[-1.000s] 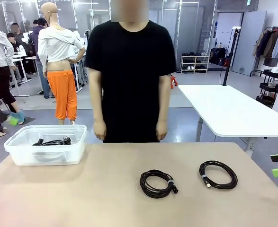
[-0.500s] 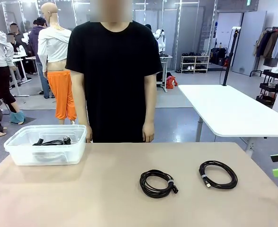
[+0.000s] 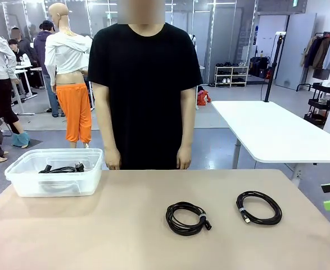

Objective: Organize and store the cables.
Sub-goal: Place the USB Extension Cable into the Organizing box.

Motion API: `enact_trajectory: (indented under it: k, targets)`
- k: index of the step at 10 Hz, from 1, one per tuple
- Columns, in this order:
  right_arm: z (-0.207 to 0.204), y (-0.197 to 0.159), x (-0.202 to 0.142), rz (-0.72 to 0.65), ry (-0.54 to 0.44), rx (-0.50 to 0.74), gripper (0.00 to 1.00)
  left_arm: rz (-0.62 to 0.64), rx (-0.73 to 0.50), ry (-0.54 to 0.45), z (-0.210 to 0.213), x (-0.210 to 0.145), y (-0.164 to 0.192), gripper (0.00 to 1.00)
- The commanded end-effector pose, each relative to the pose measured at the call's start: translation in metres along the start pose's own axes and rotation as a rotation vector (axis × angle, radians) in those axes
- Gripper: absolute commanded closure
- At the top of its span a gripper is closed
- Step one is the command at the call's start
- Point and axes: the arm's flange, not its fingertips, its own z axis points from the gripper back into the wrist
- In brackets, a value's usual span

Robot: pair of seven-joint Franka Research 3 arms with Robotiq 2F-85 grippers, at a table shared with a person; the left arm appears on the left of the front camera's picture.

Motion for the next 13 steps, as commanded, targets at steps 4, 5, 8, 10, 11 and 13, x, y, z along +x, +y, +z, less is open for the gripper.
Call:
enact_trajectory:
  k: [4,5,8,10,11,13]
  targets:
    - [-0.001,-0.001,0.000,0.015,-0.019,-0.002,0.00,-0.018,-0.012,0.017,-0.003,0.005,0.001,0.00]
    - [-0.001,-0.001,0.000,0.015,-0.019,-0.002,0.00,-0.018,-0.012,0.017,-0.003,0.005,0.001,0.00]
    - [0.000,0.000,0.000,0.000,0.000,0.000,0.00,-0.018,-0.012,0.017,-0.003,0.005,0.001,0.00]
    - [-0.036,0.015,0.056,-0.193,0.162,-0.044,0.00,-0.018,-0.012,0.017,-0.003,0.005,0.001,0.00]
    - [-0.067,0.021,0.084,-0.221,0.223,-0.029,0.00,-0.018,-0.012,0.017,-0.003,0.005,0.001,0.00]
    - [-0.131,0.031,0.129,-0.291,0.374,-0.036,0.00,-0.018,-0.012,0.017,-0.003,0.005,0.001,0.00]
